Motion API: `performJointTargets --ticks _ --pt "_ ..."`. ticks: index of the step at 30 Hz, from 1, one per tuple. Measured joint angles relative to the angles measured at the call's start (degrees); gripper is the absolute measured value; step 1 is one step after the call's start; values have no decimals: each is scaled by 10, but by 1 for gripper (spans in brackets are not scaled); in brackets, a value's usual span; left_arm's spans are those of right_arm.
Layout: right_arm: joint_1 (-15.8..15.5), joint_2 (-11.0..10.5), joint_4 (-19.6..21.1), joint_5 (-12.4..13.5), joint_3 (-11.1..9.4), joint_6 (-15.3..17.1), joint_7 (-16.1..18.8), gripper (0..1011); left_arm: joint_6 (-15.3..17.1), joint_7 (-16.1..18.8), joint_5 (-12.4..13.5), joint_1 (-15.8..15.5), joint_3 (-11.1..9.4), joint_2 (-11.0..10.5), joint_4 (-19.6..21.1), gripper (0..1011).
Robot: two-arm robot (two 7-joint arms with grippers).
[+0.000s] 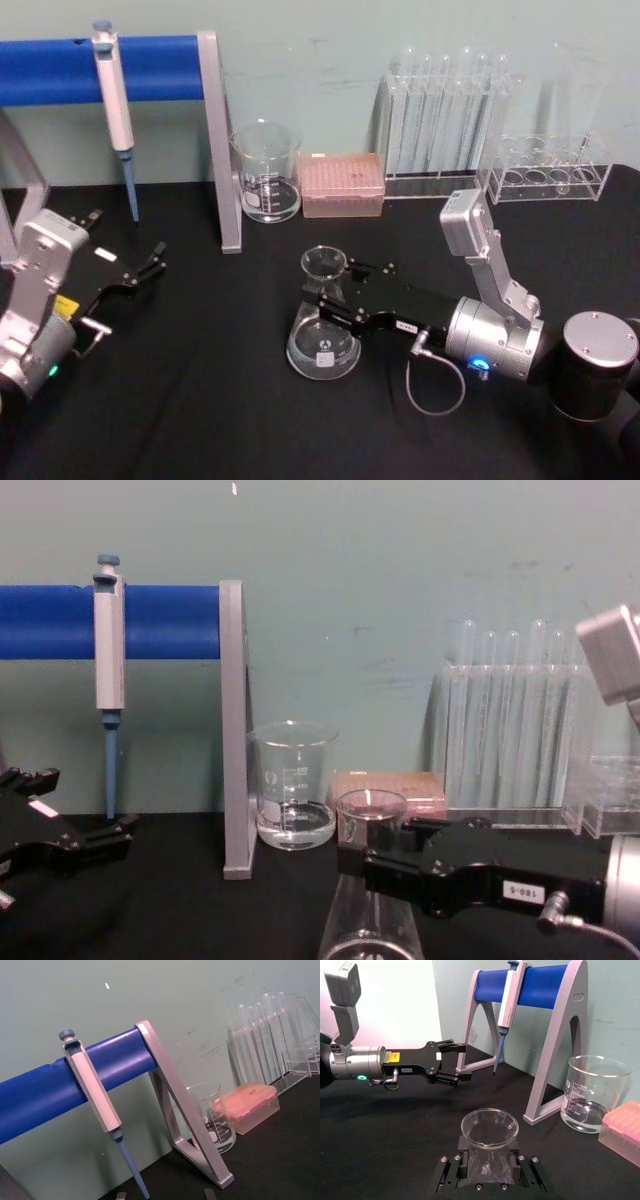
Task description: Grasp the erlenmeyer flask with one hand, shake it three times, then place it back.
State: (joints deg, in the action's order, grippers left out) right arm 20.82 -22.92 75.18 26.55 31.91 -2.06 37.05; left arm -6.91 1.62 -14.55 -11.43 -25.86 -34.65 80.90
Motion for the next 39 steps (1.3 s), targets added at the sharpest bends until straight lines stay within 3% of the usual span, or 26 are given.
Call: performJointTargets --ticks 15,29,33,39 --pt "-1 1 -1 -1 0 0 0 476 0 0 0 0 0 0 0 1001" --pt "-1 0 -1 -1 0 1 0 918 0 0 0 0 0 0 0 1001" --pt "0 0 -1 -1 0 1 0 1002 0 0 0 0 0 0 0 1001" --pt "0 1 -1 -1 0 0 0 1000 0 0 0 0 0 0 0 1001"
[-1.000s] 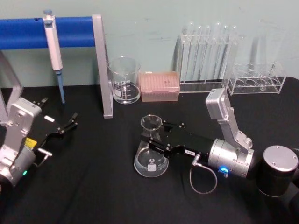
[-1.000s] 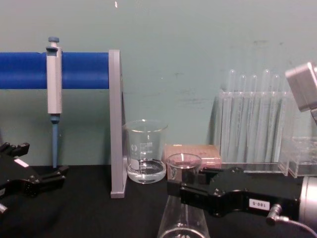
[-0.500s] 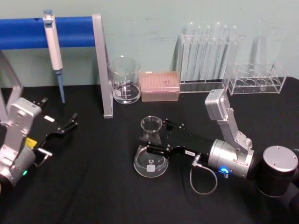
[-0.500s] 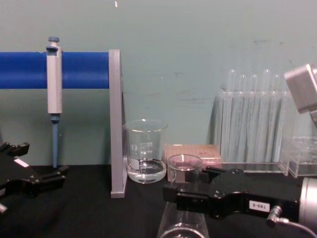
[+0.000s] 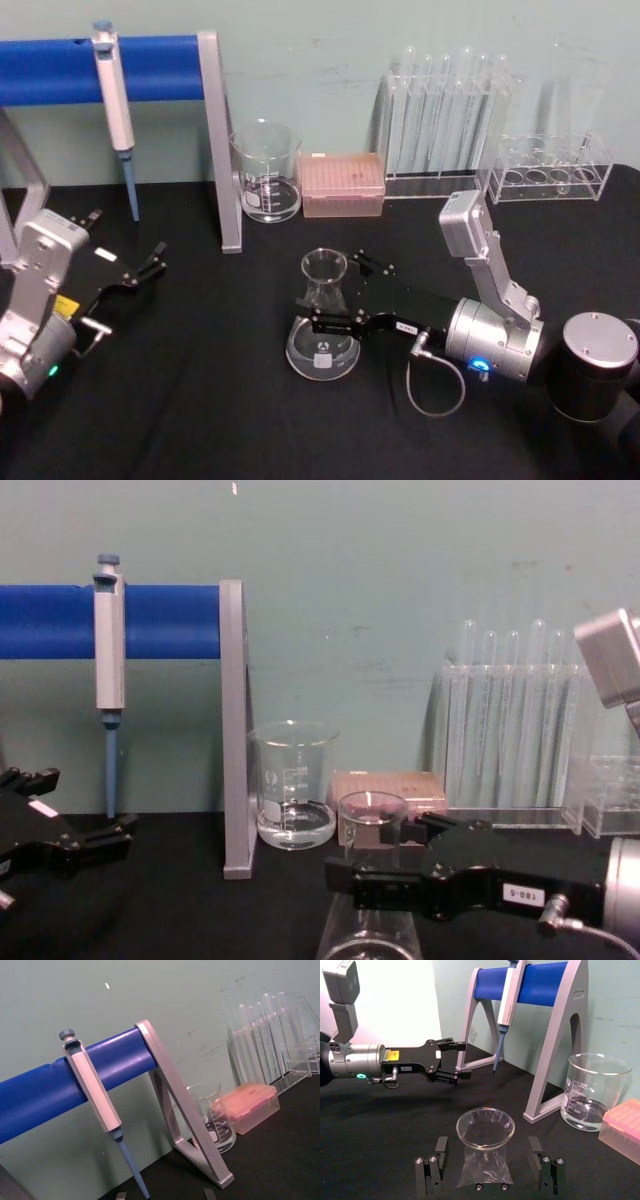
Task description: Grasp the erlenmeyer flask with one hand, shake it three times, then place it back.
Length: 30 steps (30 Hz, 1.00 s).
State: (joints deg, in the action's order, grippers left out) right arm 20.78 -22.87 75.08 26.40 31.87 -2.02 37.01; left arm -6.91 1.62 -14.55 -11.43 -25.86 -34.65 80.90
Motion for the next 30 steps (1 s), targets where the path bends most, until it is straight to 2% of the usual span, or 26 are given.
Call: performJointTargets --ticks 11,19,30 --pt "0 0 0 0 0 0 0 1000 0 0 0 0 0 0 0 1001" --pt "-1 -8 7 -10 3 2 -5 1000 0 0 0 0 0 0 0 1001" --pt "-19 -30 38 -10 -4 19 -9 1000 0 0 0 0 0 0 0 1001"
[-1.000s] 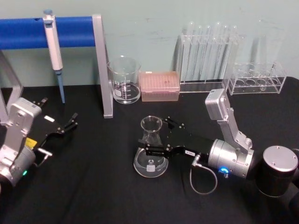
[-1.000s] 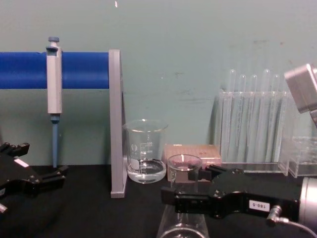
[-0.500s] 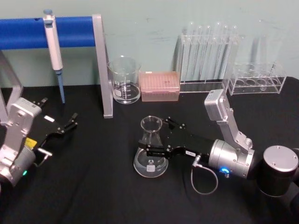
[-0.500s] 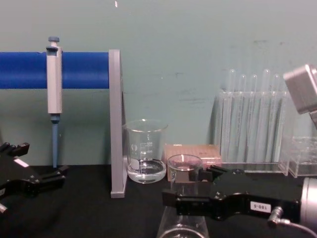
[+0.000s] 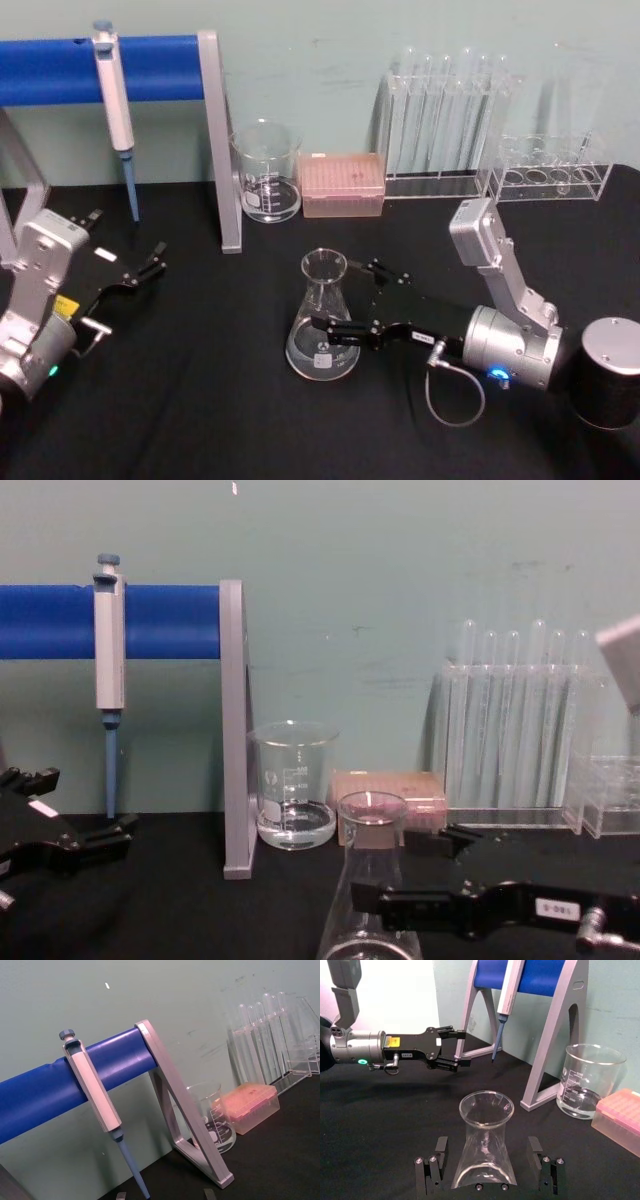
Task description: Grasp the erlenmeyer flask with one hand, shake it three times, then place it back.
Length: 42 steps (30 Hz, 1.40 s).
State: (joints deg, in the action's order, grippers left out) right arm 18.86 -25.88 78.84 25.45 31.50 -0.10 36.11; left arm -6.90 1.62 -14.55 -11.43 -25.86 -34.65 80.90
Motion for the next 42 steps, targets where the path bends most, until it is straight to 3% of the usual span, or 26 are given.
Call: performJointTargets --ticks 14,20,23,30,42 --pt "-40 -71 70 28 -21 56 0 1000 0 0 0 0 0 0 0 1001" --pt "-53 -87 80 30 -39 72 -39 1000 0 0 0 0 0 0 0 1001" --pt "-58 -83 84 18 -50 63 -70 1000 0 0 0 0 0 0 0 1001" --pt "-67 -60 91 -41 -74 20 -159 1000 0 0 0 0 0 0 0 1001" --pt "-70 6 76 -137 -94 -38 -297 1000 0 0 0 0 0 0 0 1001"
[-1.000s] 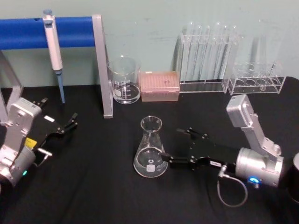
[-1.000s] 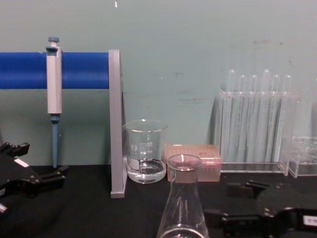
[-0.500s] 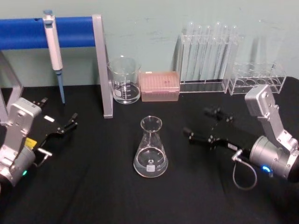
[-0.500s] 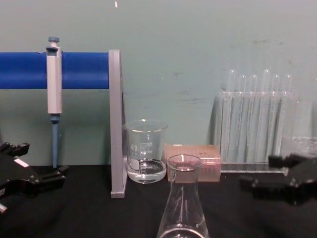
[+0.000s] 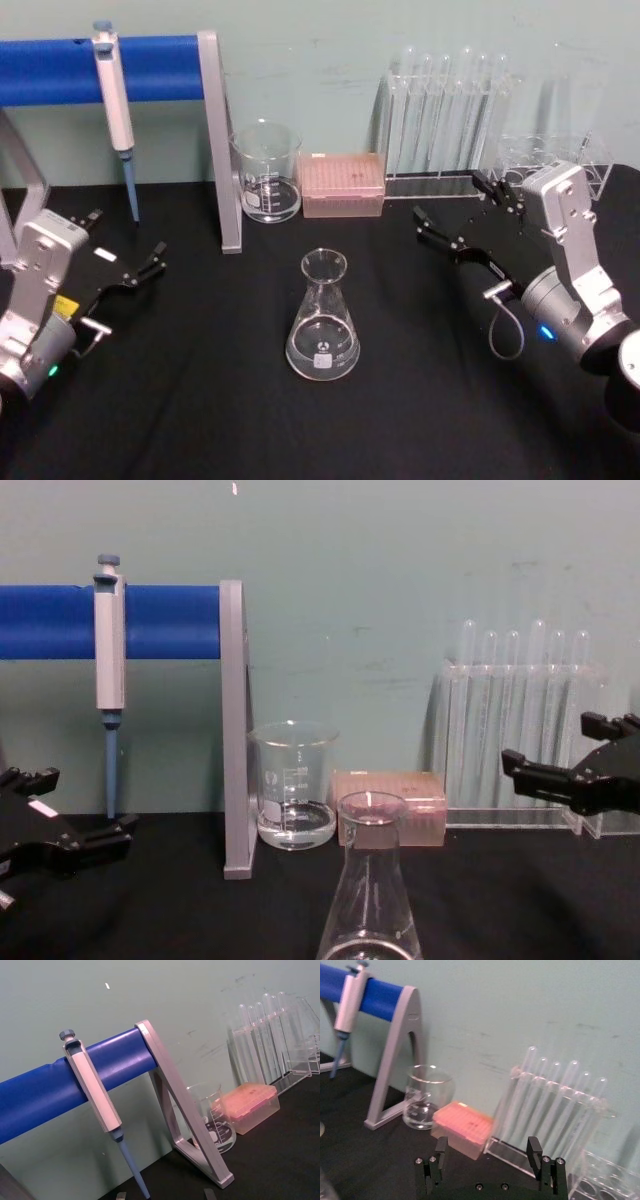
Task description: Grasp the erlenmeyer flask with one hand, shake it three times, then place it back.
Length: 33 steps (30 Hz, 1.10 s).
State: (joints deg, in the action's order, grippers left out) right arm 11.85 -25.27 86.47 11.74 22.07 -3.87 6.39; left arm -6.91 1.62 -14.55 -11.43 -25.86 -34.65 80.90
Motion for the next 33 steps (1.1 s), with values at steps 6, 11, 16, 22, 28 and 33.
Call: performJointTargets --ticks 6,11,16,22,28,33 --pt "-4 25 -21 -6 -13 -12 -21 1000 0 0 0 0 0 0 0 1001" --pt "-8 40 -38 -6 -20 -5 -27 1000 0 0 0 0 0 0 0 1001" --pt "-10 50 -54 -13 -21 0 -29 1000 0 0 0 0 0 0 0 1001" --pt "-14 61 -75 -21 -21 7 -28 1000 0 0 0 0 0 0 0 1001" --pt "-21 68 -85 -24 -29 15 -25 1000 0 0 0 0 0 0 0 1001" --pt "-24 71 -85 -25 -33 20 -26 1000 0 0 0 0 0 0 0 1001"
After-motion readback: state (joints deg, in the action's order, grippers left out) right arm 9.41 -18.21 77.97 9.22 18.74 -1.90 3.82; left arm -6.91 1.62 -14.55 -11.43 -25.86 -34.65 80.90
